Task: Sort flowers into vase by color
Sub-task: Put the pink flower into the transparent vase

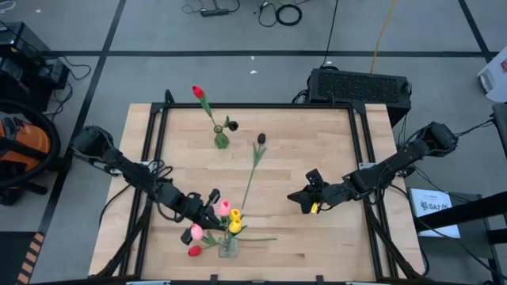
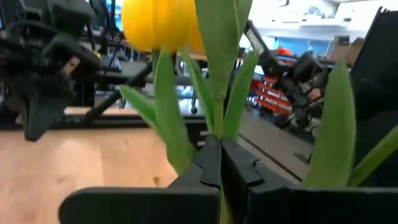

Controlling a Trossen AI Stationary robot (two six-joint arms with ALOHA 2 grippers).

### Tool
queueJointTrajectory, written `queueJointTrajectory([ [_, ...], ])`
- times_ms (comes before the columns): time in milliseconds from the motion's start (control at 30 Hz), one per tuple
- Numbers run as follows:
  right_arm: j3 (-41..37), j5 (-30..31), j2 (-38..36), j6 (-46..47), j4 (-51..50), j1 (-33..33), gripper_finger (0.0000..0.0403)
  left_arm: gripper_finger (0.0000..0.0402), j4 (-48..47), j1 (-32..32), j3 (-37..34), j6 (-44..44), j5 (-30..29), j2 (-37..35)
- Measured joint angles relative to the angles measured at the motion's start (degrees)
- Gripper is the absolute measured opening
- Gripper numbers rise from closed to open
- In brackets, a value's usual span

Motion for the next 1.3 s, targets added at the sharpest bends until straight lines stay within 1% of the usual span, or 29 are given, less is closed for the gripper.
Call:
queueJointTrajectory([
  [100, 0.0, 0.0, 0.0, -0.1, 0.0, 0.0, 0.0015, 0.0013, -0.4, 0.0, 0.0, -0.8, 0.0, 0.9],
  [267, 0.0, 0.0, 0.0, -0.1, -0.1, 0.0, 0.0015, 0.0037, -0.8, 0.0, 0.0, -6.2, 0.1, 1.4],
  [367, 0.0, 0.0, 0.0, -0.2, -0.1, 0.0, 0.0015, 0.0043, -0.5, 0.0, 0.0, -10.2, 0.2, 1.4],
  [733, 0.0, 0.0, 0.0, 1.3, -0.1, 0.0, 0.0015, 0.005, -0.3, 0.0, 0.0, -10.7, 1.2, 1.4],
  [833, 0.0, 0.0, 0.0, 3.0, -0.1, 0.0, 0.0015, 0.0073, -0.4, 0.0, 0.0, -10.7, 1.6, 1.4],
  [1100, 0.0, 0.0, 0.0, 4.5, 0.0, 0.0, 0.0015, 0.0166, -0.6, 0.0, 0.0, -8.9, 1.8, 1.4],
  [1200, 0.0, 0.0, 0.0, 5.5, 0.0, 0.0, 0.0015, 0.0182, -1.2, 0.0, 0.0, -8.7, 2.8, 1.0],
  [1300, 0.0, 0.0, 0.0, 5.5, 0.0, 0.0, 0.0015, 0.0185, -3.3, 0.0, 0.0, -9.0, 3.2, -0.1],
])
